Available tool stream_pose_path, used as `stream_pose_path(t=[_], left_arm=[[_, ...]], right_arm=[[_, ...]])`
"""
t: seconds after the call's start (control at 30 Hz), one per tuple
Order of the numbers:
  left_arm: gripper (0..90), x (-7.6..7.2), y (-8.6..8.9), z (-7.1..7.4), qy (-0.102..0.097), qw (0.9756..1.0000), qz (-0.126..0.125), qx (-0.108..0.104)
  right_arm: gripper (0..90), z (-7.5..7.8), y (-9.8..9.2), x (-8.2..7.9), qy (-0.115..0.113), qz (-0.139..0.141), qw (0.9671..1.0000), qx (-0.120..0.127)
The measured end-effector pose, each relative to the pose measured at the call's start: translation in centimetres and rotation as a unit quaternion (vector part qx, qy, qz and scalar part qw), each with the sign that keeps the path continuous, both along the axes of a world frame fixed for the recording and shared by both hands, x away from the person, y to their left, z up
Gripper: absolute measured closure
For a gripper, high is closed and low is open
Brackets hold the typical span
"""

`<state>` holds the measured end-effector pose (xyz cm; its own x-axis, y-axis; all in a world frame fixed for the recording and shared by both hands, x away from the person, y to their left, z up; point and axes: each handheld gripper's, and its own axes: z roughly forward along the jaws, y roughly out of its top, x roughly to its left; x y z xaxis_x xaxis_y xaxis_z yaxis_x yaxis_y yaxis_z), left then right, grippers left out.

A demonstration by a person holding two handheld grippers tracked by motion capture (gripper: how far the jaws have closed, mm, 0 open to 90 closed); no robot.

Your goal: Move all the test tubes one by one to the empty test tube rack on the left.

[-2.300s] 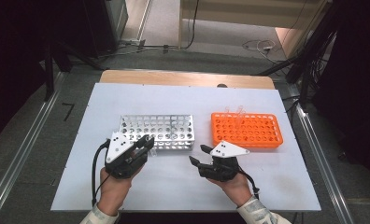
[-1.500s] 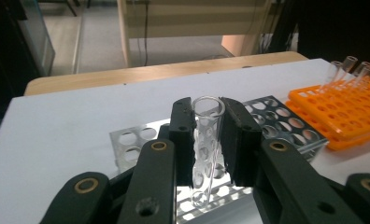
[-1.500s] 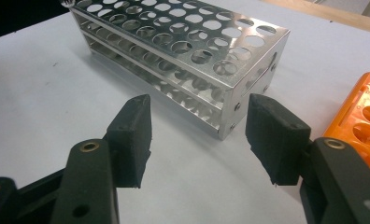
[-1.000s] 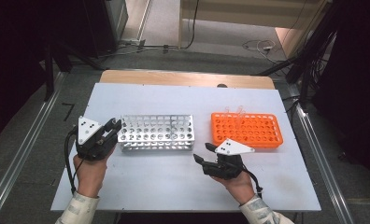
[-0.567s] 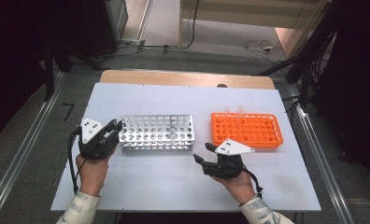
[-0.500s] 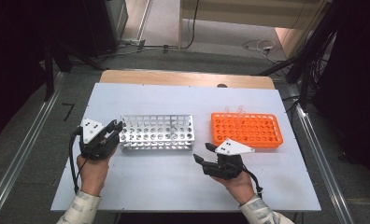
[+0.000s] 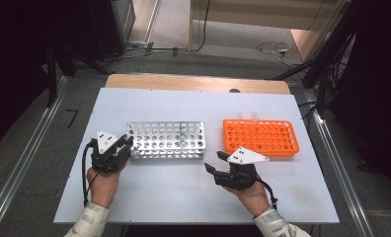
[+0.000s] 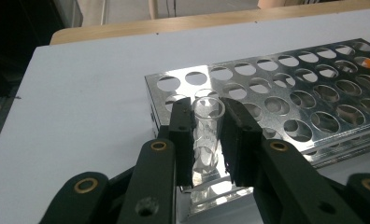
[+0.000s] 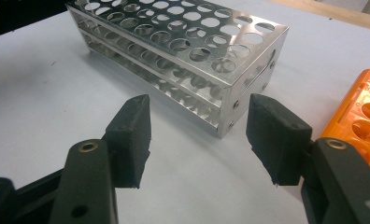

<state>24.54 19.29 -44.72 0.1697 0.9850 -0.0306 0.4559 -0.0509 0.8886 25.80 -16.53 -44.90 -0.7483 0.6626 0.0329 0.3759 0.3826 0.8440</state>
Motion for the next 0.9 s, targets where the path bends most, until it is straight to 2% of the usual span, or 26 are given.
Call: stream_pose_path(t=[0.2, 0.27, 0.4, 0.43, 0.53, 0.63, 0.73, 0.77, 0.8, 0.83, 0.9], left_arm=[[74.5, 0.0, -0.1, -0.2, 0.004, 1.0000, -0.001, 0.003], [71.2, 0.0, -0.1, -0.2, 0.005, 1.0000, -0.004, 0.000], [52.2, 0.1, -0.1, -0.1, 0.004, 1.0000, -0.007, -0.005], [48.7, 0.0, 0.0, 0.1, 0.000, 0.9999, -0.004, -0.010], [35.7, -0.2, 0.0, 0.4, -0.004, 1.0000, 0.005, -0.007], [24.3, -0.6, 0.1, 0.9, -0.009, 0.9997, 0.011, -0.018], [19.9, -1.0, 0.1, 1.2, -0.015, 0.9992, 0.008, -0.037], [18.0, -1.2, 0.0, 1.3, -0.019, 0.9988, 0.005, -0.044], [18.0, -1.3, 0.0, 1.4, -0.023, 0.9986, 0.002, -0.048], [15.8, -1.5, -0.2, 1.5, -0.026, 0.9984, 0.000, -0.049], [15.8, -1.7, -0.5, 1.7, -0.029, 0.9982, -0.010, -0.051]], right_arm=[[38.7, 0.0, 0.0, 0.0, -0.001, 0.001, 1.0000, -0.001], [38.7, 0.0, 0.0, 0.0, 0.000, 0.001, 1.0000, 0.000], [38.5, 0.0, 0.0, 0.0, 0.000, 0.000, 1.0000, 0.000], [38.6, 0.0, 0.0, 0.0, -0.001, 0.000, 1.0000, 0.000], [38.5, 0.1, -0.2, 0.0, -0.003, -0.003, 1.0000, 0.001], [38.5, 0.2, -0.5, 0.1, -0.005, -0.009, 0.9999, 0.001], [38.5, 0.3, -0.9, 0.3, -0.007, -0.017, 0.9998, 0.002], [38.5, 0.3, -1.5, 0.6, -0.010, -0.029, 0.9995, 0.003], [38.5, 0.3, -1.5, 0.6, -0.010, -0.029, 0.9995, 0.003], [38.5, 0.3, -2.0, 0.9, -0.013, -0.044, 0.9989, -0.001], [38.5, 0.3, -2.3, 1.1, -0.016, -0.052, 0.9985, -0.002]])
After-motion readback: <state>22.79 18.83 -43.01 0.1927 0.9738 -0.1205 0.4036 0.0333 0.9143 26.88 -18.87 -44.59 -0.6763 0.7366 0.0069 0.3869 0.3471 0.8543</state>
